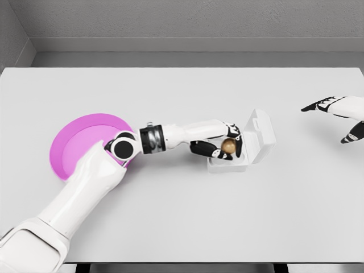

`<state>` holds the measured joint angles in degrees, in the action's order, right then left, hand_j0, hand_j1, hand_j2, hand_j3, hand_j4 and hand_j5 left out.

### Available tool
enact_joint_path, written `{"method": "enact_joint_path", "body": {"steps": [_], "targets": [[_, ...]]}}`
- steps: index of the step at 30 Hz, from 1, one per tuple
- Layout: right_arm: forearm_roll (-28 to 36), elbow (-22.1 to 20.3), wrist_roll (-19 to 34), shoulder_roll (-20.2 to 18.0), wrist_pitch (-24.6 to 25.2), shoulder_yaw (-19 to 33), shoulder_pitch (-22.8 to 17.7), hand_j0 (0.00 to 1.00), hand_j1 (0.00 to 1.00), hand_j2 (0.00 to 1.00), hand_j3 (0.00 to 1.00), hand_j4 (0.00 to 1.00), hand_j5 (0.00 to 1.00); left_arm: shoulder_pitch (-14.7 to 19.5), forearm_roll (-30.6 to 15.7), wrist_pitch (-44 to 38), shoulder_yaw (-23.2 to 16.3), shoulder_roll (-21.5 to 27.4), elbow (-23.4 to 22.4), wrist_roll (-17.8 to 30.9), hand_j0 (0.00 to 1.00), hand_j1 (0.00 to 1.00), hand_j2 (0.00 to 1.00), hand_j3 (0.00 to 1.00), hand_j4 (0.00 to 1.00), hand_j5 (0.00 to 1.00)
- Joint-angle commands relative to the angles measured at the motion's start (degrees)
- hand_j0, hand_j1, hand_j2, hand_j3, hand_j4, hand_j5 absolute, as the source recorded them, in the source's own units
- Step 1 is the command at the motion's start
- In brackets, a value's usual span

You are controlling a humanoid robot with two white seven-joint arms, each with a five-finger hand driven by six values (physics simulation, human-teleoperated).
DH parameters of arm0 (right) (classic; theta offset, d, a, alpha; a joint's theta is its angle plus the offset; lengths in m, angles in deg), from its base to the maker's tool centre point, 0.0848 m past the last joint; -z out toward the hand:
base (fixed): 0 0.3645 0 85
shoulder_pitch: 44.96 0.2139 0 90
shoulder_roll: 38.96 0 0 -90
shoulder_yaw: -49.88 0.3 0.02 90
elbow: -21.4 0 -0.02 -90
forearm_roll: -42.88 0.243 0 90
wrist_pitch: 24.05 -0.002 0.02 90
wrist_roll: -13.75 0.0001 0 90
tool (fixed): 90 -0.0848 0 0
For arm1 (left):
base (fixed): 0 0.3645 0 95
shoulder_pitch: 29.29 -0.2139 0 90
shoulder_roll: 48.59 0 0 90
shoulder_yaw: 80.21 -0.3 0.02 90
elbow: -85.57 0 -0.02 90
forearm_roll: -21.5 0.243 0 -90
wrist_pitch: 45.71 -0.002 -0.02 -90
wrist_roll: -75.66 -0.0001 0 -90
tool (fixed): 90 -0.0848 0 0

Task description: Pack egg into the box and close the box lid

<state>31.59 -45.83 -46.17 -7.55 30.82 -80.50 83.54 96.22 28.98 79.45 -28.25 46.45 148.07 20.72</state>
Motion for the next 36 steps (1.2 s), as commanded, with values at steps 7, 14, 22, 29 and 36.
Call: {"method": "enact_joint_path", "body": {"steps": [7,14,22,29,36], "targets": [[0.3,-0.1,0.0,-0.2,0.1,0.0,0.0,1.00,1.00,1.00,1.00,1.00,1.00,-1.1,-0.5,-0.2,0.1,-1.2,0.3,-0.1,0.33,0.33,0.33,0.33,0.33,0.33],[0.3,-0.1,0.0,-0.3,0.1,0.0,0.0,1.00,1.00,1.00,1.00,1.00,1.00,-1.6,-1.2,-0.2,0.2,-1.1,1.3,-0.1,0.32,0.32,0.32,0.32,0.32,0.32],[0.3,-0.2,0.0,-0.3,0.1,0.0,0.0,1.00,1.00,1.00,1.00,1.00,1.00,-1.5,-1.4,-0.2,0.4,-0.2,0.9,-0.1,0.33,0.33,0.33,0.33,0.33,0.33],[0.3,-0.3,0.0,-0.3,0.1,0.0,0.0,1.00,1.00,1.00,1.00,1.00,1.00,-1.5,-1.9,-0.2,0.4,0.4,0.9,-0.1,0.33,0.33,0.33,0.33,0.33,0.33],[0.3,-0.3,0.0,-0.3,0.1,0.0,0.1,1.00,1.00,1.00,1.00,1.00,1.00,-1.6,-1.9,-0.2,0.5,0.4,0.9,-0.1,0.33,0.33,0.33,0.33,0.33,0.33]]}}
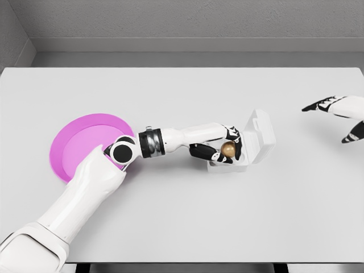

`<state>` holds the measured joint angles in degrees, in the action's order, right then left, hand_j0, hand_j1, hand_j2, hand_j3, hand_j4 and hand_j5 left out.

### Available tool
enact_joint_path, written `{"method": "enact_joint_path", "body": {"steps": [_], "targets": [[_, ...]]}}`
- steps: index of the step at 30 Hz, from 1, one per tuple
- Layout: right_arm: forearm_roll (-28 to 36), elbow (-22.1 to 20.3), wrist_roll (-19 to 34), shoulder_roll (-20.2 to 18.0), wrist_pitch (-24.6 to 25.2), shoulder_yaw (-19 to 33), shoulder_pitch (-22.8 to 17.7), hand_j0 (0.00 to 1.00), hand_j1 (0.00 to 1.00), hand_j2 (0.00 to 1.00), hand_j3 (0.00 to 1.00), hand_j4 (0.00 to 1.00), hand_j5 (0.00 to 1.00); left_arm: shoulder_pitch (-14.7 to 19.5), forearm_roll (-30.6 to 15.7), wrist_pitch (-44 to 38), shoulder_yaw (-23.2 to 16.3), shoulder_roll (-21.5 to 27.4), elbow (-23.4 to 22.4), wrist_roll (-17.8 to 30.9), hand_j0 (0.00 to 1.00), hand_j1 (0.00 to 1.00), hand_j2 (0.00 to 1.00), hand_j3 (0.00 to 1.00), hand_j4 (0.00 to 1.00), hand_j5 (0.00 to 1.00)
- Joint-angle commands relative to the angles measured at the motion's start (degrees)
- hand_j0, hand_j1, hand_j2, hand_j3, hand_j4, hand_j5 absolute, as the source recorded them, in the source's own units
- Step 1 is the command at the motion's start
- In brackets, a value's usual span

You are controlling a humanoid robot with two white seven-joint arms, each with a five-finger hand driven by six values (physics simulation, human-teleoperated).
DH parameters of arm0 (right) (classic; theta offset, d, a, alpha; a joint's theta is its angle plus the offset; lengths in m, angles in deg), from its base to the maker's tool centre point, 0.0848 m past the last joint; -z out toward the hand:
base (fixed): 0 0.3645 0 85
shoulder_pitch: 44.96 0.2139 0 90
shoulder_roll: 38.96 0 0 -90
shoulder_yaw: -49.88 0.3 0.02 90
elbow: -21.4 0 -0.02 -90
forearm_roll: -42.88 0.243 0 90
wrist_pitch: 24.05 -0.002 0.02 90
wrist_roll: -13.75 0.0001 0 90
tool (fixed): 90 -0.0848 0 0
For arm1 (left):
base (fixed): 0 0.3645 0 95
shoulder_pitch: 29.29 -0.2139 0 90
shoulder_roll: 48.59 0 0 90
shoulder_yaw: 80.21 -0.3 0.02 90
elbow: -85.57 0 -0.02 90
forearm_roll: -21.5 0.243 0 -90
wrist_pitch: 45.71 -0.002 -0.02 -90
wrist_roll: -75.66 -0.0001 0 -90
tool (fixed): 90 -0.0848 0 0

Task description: Pack egg into the box and close the box lid

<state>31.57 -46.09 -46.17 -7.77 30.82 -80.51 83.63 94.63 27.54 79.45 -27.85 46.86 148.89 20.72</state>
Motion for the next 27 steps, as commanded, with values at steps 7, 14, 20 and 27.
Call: {"method": "enact_joint_path", "body": {"steps": [7,14,20,27], "targets": [[0.3,0.0,0.0,-0.1,0.1,0.1,-0.1,1.00,1.00,1.00,1.00,1.00,1.00,0.0,-0.2,-0.2,0.1,0.0,0.0,-0.1,0.42,0.42,0.42,0.42,0.42,0.42],[0.4,0.1,0.0,-0.1,0.1,0.1,-0.1,1.00,1.00,1.00,1.00,1.00,1.00,-0.2,0.2,-0.2,0.3,0.3,0.0,-0.1,0.55,0.55,0.55,0.55,0.55,0.55],[0.3,0.1,0.0,-0.1,0.1,0.1,0.0,1.00,1.00,1.00,1.00,1.00,1.00,-0.1,0.4,-0.2,0.4,0.9,0.1,-0.1,0.73,0.73,0.73,0.73,0.73,0.73],[0.3,0.1,0.0,-0.1,0.1,0.1,0.0,1.00,1.00,1.00,1.00,1.00,1.00,-0.3,0.4,-0.2,0.4,0.9,0.3,-0.1,0.80,0.80,0.80,0.80,0.80,0.80]]}}
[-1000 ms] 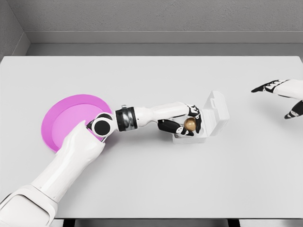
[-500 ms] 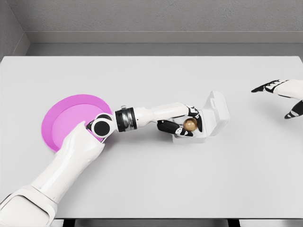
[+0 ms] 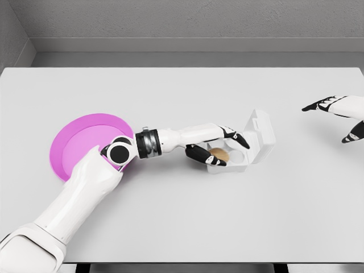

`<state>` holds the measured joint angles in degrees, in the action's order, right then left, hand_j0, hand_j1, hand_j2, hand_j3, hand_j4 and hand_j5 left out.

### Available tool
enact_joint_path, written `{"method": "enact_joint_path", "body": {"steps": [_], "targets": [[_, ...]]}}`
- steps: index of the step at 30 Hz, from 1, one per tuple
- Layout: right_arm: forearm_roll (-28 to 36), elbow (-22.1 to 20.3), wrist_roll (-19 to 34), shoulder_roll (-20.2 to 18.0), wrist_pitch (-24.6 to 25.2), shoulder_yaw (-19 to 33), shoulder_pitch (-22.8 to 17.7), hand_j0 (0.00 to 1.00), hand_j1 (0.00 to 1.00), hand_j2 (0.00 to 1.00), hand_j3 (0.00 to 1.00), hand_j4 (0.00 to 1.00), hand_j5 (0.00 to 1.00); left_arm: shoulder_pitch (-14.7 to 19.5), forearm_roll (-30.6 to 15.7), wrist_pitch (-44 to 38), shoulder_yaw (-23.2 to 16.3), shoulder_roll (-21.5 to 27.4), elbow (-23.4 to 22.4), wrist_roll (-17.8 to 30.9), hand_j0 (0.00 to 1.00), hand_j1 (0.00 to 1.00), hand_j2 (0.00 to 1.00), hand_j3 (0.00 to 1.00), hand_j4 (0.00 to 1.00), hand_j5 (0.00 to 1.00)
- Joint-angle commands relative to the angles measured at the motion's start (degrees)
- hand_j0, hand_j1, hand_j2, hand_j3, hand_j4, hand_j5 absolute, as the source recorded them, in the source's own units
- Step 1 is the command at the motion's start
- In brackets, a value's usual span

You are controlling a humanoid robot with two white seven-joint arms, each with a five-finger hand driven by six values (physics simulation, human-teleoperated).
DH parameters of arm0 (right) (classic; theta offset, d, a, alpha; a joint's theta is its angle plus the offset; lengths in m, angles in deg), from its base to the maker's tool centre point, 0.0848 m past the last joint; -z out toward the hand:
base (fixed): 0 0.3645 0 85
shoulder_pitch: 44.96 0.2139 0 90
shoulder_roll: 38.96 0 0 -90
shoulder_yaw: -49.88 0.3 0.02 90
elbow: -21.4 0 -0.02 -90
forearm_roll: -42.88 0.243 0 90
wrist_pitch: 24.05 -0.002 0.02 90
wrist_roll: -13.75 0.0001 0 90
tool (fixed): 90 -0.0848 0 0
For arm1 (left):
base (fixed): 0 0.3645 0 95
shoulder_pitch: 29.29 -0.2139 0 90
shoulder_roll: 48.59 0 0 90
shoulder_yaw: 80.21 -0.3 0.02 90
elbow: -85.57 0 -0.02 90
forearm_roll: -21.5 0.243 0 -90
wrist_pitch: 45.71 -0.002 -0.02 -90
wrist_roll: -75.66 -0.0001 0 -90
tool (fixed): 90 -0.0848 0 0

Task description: Pack egg into the box and close the box lid

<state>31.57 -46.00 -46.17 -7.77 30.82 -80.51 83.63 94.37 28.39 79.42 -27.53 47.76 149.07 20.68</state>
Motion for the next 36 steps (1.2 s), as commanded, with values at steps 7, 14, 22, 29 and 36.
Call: {"method": "enact_joint_path", "body": {"steps": [7,14,22,29,36], "targets": [[0.3,-0.1,-0.1,-0.1,0.1,0.1,-0.1,1.00,1.00,1.00,1.00,1.00,1.00,0.0,-1.2,-0.1,0.1,1.8,0.3,0.0,0.84,0.84,0.84,0.84,0.84,0.84],[0.3,0.0,-0.1,0.0,0.1,0.7,-0.1,1.00,1.00,1.00,1.00,1.00,1.00,0.4,-9.0,-0.1,-0.2,8.7,7.9,0.0,0.93,0.93,0.93,0.93,0.93,0.93],[0.2,-0.2,1.3,1.6,0.1,2.9,-0.2,1.00,1.00,1.00,1.00,1.00,1.00,0.5,-13.4,-0.1,-0.5,14.3,12.5,0.0,0.95,0.95,0.95,0.95,0.95,0.95],[0.2,0.4,1.3,5.9,0.1,3.0,-4.2,1.00,1.00,1.00,1.00,1.00,1.00,0.7,-14.7,-0.1,-0.4,16.5,14.3,0.0,0.95,0.95,0.95,0.95,0.95,0.95],[0.1,0.3,1.4,5.8,0.1,2.7,-5.8,1.00,1.00,1.00,1.00,1.00,1.00,0.9,-15.5,-0.1,-0.4,17.0,14.3,0.0,0.95,0.95,0.95,0.95,0.95,0.95]]}}
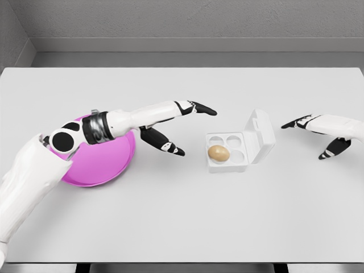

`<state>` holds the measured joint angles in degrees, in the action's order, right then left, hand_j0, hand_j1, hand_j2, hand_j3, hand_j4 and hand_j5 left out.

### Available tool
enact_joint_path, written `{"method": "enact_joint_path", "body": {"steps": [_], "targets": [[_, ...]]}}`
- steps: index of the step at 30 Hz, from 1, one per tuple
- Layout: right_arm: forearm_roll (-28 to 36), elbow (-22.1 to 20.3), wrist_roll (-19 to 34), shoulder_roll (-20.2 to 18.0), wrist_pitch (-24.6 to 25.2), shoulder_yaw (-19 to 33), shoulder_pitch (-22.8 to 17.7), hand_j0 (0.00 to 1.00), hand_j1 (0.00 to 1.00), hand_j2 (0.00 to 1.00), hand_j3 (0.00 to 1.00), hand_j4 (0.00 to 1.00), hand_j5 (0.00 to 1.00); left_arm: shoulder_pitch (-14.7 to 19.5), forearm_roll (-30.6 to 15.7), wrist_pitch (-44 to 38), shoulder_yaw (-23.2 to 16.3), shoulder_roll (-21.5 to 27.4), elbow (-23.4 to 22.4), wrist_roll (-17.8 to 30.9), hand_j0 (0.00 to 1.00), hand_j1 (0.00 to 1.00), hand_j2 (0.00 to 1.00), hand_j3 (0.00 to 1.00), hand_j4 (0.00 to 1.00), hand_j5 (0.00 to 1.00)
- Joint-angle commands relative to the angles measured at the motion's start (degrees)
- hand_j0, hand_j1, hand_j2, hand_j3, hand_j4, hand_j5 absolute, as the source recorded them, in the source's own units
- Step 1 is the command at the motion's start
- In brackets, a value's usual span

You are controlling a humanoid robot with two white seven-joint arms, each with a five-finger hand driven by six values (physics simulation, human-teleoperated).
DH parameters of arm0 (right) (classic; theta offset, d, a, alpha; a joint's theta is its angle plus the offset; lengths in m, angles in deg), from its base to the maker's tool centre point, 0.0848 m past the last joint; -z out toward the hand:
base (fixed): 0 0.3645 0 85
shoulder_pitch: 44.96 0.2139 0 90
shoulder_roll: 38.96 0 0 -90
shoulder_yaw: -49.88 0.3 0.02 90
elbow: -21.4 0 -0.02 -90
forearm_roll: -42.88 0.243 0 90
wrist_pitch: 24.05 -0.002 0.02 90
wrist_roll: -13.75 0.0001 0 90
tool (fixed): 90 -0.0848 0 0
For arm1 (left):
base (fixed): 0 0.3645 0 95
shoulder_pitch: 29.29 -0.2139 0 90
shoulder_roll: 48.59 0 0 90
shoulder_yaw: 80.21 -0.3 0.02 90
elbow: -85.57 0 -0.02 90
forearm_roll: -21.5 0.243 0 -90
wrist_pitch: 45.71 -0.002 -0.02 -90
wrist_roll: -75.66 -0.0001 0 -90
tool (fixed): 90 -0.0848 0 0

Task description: Pack egg into the box and close the box lid

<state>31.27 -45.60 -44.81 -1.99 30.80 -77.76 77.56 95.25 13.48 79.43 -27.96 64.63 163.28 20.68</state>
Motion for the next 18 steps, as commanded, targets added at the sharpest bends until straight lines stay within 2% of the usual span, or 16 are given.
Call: {"method": "enact_joint_path", "body": {"steps": [1,6,9,14,16,18], "targets": [[0.4,-0.2,0.0,0.0,0.1,-0.1,-0.1,1.00,1.00,1.00,1.00,1.00,1.00,0.0,-0.6,-0.1,0.0,0.1,0.1,0.0,0.95,0.95,0.95,0.95,0.95,0.95],[0.3,-0.8,0.0,-0.2,0.1,0.1,-0.6,1.00,1.00,1.00,1.00,1.00,1.00,-0.1,-0.5,-0.1,0.0,0.2,0.1,0.0,0.95,0.95,0.95,0.95,0.95,0.95],[0.3,-3.9,0.0,-0.6,0.1,0.1,-0.9,1.00,1.00,1.00,1.00,1.00,1.00,-0.1,-0.5,-0.1,0.1,0.4,0.1,0.0,0.95,0.95,0.95,0.95,0.95,0.95],[0.3,-7.9,0.0,-0.9,0.1,-0.1,-1.6,1.00,1.00,1.00,1.00,1.00,1.00,-0.1,-1.8,-0.1,0.6,4.6,2.2,0.0,1.00,1.00,1.00,1.00,1.00,1.00],[0.4,-8.4,0.0,-0.9,0.1,-0.1,-1.8,1.00,1.00,1.00,1.00,1.00,1.00,0.2,-6.1,-0.1,0.6,9.1,3.7,0.0,1.00,1.00,1.00,1.00,1.00,1.00],[0.4,-9.7,-0.1,-1.6,0.1,-0.1,-1.7,1.00,1.00,1.00,1.00,1.00,1.00,0.4,-7.0,-0.1,0.7,13.3,6.7,0.0,1.00,1.00,1.00,1.00,1.00,1.00]]}}
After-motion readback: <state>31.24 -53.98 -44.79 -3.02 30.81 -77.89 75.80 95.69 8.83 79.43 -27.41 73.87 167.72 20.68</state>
